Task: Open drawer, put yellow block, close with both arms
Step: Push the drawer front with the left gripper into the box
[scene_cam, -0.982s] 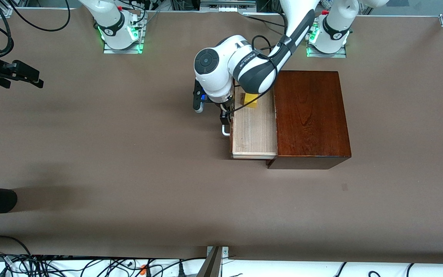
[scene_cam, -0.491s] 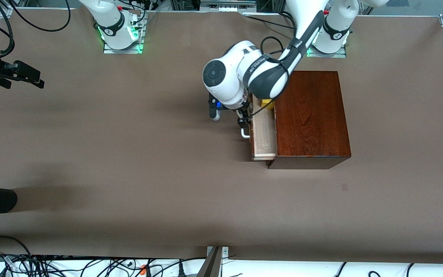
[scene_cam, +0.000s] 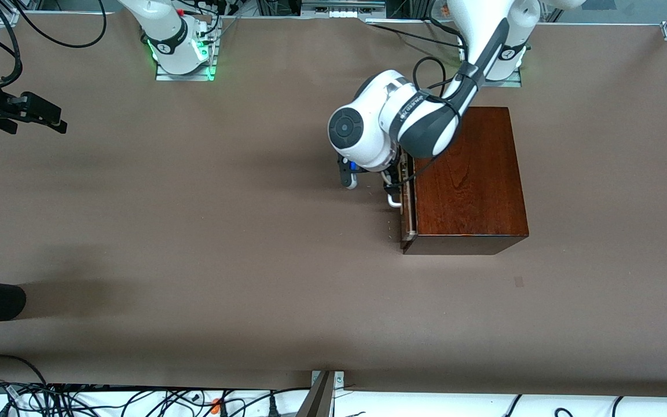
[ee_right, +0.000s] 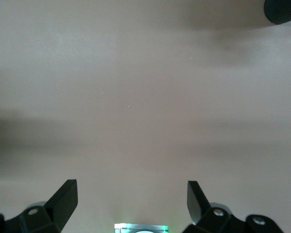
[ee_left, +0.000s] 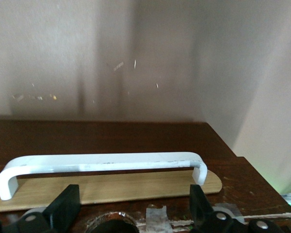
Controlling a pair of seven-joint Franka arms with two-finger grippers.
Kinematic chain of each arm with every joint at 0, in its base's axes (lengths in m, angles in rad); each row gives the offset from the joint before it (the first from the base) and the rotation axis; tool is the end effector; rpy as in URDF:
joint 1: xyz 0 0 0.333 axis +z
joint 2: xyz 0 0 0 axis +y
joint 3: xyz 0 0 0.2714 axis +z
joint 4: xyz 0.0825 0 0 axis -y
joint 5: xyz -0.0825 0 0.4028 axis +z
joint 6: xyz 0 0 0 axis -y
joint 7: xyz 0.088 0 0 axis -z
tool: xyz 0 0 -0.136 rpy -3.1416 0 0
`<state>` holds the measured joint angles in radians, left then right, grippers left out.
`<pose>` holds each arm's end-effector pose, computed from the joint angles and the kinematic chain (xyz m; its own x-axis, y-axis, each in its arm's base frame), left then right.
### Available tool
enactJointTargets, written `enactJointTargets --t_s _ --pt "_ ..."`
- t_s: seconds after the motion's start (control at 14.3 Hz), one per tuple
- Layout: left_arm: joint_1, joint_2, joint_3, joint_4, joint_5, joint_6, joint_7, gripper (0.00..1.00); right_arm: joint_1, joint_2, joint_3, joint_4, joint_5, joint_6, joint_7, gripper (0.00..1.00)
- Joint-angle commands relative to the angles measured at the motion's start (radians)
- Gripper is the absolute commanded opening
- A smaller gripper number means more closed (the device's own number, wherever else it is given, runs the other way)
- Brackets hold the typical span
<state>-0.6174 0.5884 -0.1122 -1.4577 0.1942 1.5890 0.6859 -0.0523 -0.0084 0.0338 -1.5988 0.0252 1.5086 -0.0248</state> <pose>0.4949 -0.3992 0.2438 0.0601 -0.9106 -0.4089 -0.9699 -0.1501 0.1919 0.5611 -0.0068 0.5370 0.9967 0.0079 -0.0811 0.0057 -0.9996 -0.0269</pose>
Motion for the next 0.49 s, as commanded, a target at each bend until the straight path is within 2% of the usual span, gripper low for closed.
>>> enactJointTargets --t_s 0.0,0.42 --pt "0.016 -0.048 0.002 -0.058 0.025 -0.049 0.004 1.00 -0.012 -0.001 0.009 0.005 -0.005 -0.007 -0.001 1.00" --pt "0.033 -0.047 -0.003 -0.049 0.054 -0.049 -0.008 1.00 -0.012 -0.001 0.009 0.005 -0.005 -0.007 -0.001 1.00"
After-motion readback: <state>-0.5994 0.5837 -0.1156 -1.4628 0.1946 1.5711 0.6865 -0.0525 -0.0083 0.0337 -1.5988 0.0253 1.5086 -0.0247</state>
